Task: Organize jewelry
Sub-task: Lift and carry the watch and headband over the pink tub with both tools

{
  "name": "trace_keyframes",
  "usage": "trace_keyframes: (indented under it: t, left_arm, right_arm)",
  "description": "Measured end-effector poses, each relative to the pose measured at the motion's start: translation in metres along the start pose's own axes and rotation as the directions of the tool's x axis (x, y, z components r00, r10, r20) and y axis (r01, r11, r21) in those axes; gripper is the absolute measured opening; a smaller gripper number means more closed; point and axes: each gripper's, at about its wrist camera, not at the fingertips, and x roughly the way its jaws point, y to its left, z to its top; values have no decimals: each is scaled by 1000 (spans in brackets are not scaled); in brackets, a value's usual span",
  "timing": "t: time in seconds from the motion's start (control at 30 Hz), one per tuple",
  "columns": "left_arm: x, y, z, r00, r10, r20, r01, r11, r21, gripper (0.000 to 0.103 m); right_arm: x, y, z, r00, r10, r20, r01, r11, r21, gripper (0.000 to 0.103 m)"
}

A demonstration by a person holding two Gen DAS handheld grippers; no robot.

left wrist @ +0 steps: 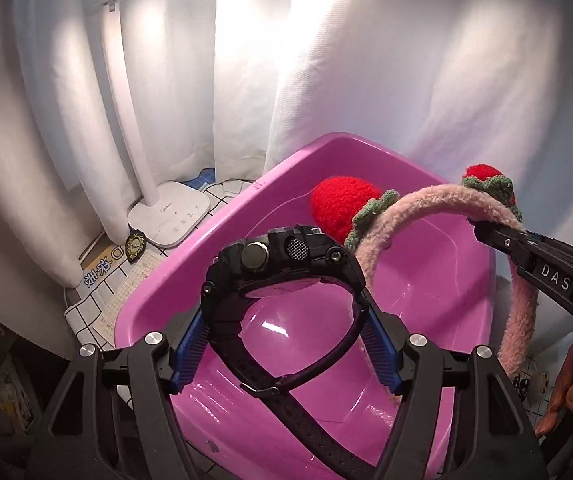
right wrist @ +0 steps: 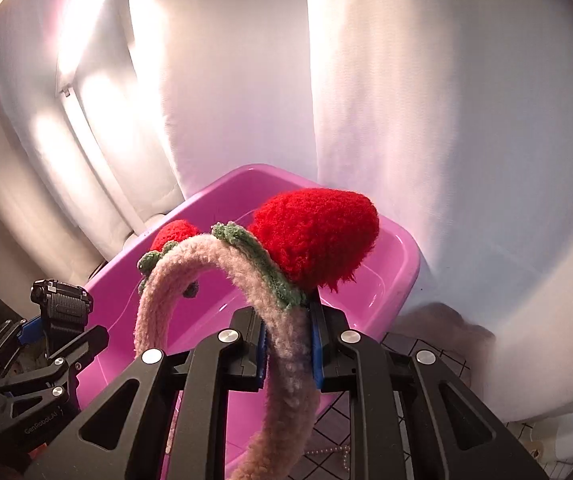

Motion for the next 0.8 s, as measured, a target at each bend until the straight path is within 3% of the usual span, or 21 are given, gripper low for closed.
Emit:
trace_keyframes:
  t: [0.13, 0.33, 0.57, 0.67, 0.7, 0.77, 0.8]
  left_arm:
    - [28, 4, 4, 995, 16, -100, -16, 1000, -3, 67]
    - [54, 7, 8, 980, 32, -194, -33, 999, -4, 67]
    - [75, 8, 10, 965, 40, -260, -43, 999, -7, 67]
    - [81, 8, 9, 959, 52, -280, -57, 998, -8, 68]
    - [83, 8, 9, 955, 60, -290, -64, 998, -6, 68]
    - [85, 8, 9, 954, 74, -291, -78, 997, -2, 70]
    - [83, 8, 10, 956, 85, -281, -88, 996, 2, 78]
  right_arm:
    - [40, 9, 12, 993, -21, -118, 15, 999, -49, 16]
    - [94, 4, 14, 959, -64, -276, 44, 996, -80, 16]
    - [130, 10, 19, 928, -90, -361, 68, 995, -74, 17]
    - [135, 8, 17, 920, -92, -382, 69, 995, -73, 31]
    - [135, 9, 17, 918, -103, -382, 79, 994, -79, 41]
    - [136, 10, 19, 921, -113, -374, 85, 992, -90, 46]
    - [136, 10, 20, 922, -115, -370, 87, 992, -92, 52]
